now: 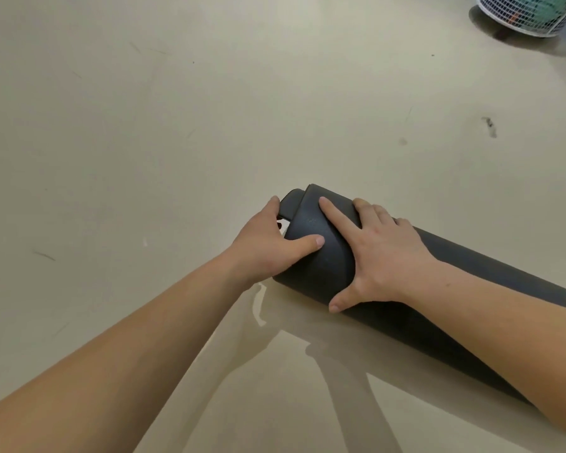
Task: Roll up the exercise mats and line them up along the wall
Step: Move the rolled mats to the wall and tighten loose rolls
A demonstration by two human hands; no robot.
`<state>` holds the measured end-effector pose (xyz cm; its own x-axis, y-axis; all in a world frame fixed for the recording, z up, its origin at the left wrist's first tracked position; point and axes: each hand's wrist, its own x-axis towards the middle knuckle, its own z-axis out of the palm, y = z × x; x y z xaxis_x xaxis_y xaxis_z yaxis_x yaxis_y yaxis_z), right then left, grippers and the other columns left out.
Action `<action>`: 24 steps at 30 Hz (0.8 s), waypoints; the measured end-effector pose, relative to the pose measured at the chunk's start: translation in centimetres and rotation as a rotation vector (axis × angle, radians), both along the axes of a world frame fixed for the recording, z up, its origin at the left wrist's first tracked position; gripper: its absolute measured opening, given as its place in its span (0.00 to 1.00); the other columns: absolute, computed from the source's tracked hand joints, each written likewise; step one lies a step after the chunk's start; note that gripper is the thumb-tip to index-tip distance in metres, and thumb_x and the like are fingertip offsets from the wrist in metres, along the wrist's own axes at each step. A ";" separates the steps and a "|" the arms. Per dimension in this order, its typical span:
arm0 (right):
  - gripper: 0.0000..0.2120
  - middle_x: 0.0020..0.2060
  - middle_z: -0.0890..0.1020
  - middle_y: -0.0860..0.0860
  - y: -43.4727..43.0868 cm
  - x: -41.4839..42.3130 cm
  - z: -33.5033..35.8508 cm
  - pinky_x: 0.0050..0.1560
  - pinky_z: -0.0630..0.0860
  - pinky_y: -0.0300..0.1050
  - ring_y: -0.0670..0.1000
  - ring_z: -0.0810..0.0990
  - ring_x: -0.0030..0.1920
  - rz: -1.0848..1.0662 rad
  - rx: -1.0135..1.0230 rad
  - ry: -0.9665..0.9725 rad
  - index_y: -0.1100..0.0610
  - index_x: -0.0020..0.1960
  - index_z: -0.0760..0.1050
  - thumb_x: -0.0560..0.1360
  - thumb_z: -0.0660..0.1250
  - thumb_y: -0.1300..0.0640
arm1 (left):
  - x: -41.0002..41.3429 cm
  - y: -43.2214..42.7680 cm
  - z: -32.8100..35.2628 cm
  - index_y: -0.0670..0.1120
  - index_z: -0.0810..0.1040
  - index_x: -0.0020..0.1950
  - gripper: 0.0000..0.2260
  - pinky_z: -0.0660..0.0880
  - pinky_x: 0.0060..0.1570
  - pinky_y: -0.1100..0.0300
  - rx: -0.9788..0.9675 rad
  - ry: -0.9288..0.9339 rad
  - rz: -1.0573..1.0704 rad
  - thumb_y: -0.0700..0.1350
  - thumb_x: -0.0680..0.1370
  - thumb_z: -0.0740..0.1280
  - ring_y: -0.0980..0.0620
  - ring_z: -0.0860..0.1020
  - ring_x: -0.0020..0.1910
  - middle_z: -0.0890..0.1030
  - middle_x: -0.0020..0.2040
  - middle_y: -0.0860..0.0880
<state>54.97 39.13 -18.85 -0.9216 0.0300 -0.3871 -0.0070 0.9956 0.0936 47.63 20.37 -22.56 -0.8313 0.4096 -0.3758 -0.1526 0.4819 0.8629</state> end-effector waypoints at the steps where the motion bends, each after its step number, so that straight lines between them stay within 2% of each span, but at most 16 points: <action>1: 0.76 0.81 0.51 0.59 0.1 0.1 -0.1 0.74 0.65 0.64 0.63 0.56 0.80 0.007 0.005 0.010 0.37 0.76 0.21 0.51 0.73 0.18 | 0.0 0.0 0.0 0.56 0.74 0.63 0.23 0.77 0.48 0.59 0.017 -0.028 0.000 0.57 0.73 0.79 0.60 0.76 0.59 0.78 0.60 0.59; 4: 0.74 0.81 0.52 0.58 0.2 0.1 -0.2 0.74 0.65 0.63 0.63 0.56 0.80 0.014 -0.003 0.028 0.36 0.77 0.22 0.52 0.71 0.18 | -0.1 -0.1 0.2 0.57 0.73 0.66 0.25 0.73 0.46 0.64 0.017 -0.009 0.015 0.55 0.74 0.79 0.62 0.75 0.58 0.76 0.59 0.61; 8: 0.73 0.80 0.53 0.57 0.2 0.0 -0.1 0.73 0.65 0.63 0.62 0.58 0.79 0.012 -0.021 0.040 0.35 0.76 0.22 0.53 0.71 0.18 | 1.5 0.4 0.2 0.54 0.78 0.63 0.16 0.78 0.52 0.58 -0.074 0.166 0.019 0.57 0.77 0.73 0.57 0.79 0.55 0.81 0.55 0.58; 11: 0.72 0.80 0.53 0.57 0.2 0.1 -0.3 0.74 0.64 0.63 0.61 0.57 0.79 0.017 -0.014 0.049 0.35 0.76 0.22 0.53 0.71 0.18 | 2.7 1.0 -0.4 0.54 0.80 0.62 0.14 0.82 0.53 0.54 -0.005 0.103 0.121 0.56 0.79 0.72 0.56 0.82 0.52 0.84 0.52 0.58; 15: 0.73 0.82 0.50 0.58 0.3 0.0 -0.3 0.76 0.62 0.63 0.62 0.54 0.81 0.012 -0.014 0.036 0.35 0.76 0.22 0.53 0.70 0.17 | 3.1 1.5 -0.7 0.56 0.76 0.65 0.16 0.82 0.56 0.52 0.016 0.067 0.159 0.54 0.79 0.72 0.57 0.81 0.53 0.82 0.55 0.59; 18: 0.74 0.83 0.48 0.58 1.5 0.4 0.8 0.77 0.60 0.64 0.62 0.51 0.82 0.001 -0.039 -0.027 0.32 0.75 0.21 0.50 0.70 0.16 | 3.4 1.4 -0.6 0.55 0.73 0.71 0.24 0.79 0.59 0.56 0.035 0.046 0.223 0.57 0.78 0.74 0.60 0.79 0.55 0.80 0.59 0.59; 20: 0.74 0.80 0.55 0.59 3.2 1.5 1.7 0.73 0.66 0.65 0.63 0.56 0.80 -0.044 0.000 -0.086 0.32 0.74 0.20 0.50 0.70 0.16 | 4.8 0.4 -1.2 0.55 0.68 0.76 0.35 0.75 0.63 0.56 -0.041 0.035 0.360 0.64 0.73 0.76 0.58 0.76 0.61 0.75 0.63 0.58; 22: 0.73 0.75 0.63 0.58 4.5 3.0 2.0 0.66 0.73 0.60 0.61 0.64 0.76 -0.110 0.035 -0.097 0.32 0.75 0.21 0.50 0.69 0.15 | 7.9 -0.8 -2.6 0.54 0.68 0.76 0.42 0.75 0.68 0.50 -0.067 -0.120 0.523 0.70 0.68 0.76 0.53 0.76 0.65 0.73 0.68 0.56; 24: 0.71 0.75 0.64 0.57 4.9 4.1 1.5 0.66 0.73 0.57 0.60 0.66 0.74 -0.117 0.062 -0.060 0.33 0.76 0.23 0.51 0.65 0.13 | 11.5 -0.4 -3.7 0.50 0.74 0.69 0.41 0.77 0.65 0.47 0.035 -0.440 0.540 0.73 0.65 0.76 0.48 0.81 0.59 0.79 0.66 0.50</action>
